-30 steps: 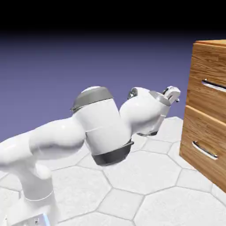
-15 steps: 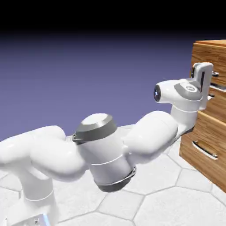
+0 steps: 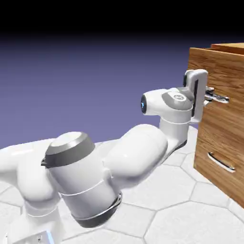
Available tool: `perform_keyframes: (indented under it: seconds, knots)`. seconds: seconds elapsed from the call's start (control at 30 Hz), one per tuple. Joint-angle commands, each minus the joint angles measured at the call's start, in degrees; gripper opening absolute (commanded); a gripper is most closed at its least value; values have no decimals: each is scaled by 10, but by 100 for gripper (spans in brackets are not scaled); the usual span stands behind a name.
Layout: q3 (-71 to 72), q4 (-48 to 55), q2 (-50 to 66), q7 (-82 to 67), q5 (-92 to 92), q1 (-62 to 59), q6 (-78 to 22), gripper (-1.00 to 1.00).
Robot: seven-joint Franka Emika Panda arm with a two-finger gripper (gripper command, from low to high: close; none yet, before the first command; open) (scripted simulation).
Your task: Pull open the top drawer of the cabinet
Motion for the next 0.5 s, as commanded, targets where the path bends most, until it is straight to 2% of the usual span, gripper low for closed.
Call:
perform_keyframes:
  seconds: [0.0,0.4,0.43,0.47]
  knots:
    - [7,-21,2,0,3,-18,-3,-100]
    - [103,-248,52,-10,76,-256,4,-100]
    - [103,-248,52,-10,76,-256,4,100]
    - [103,-248,52,-10,76,-256,4,100]
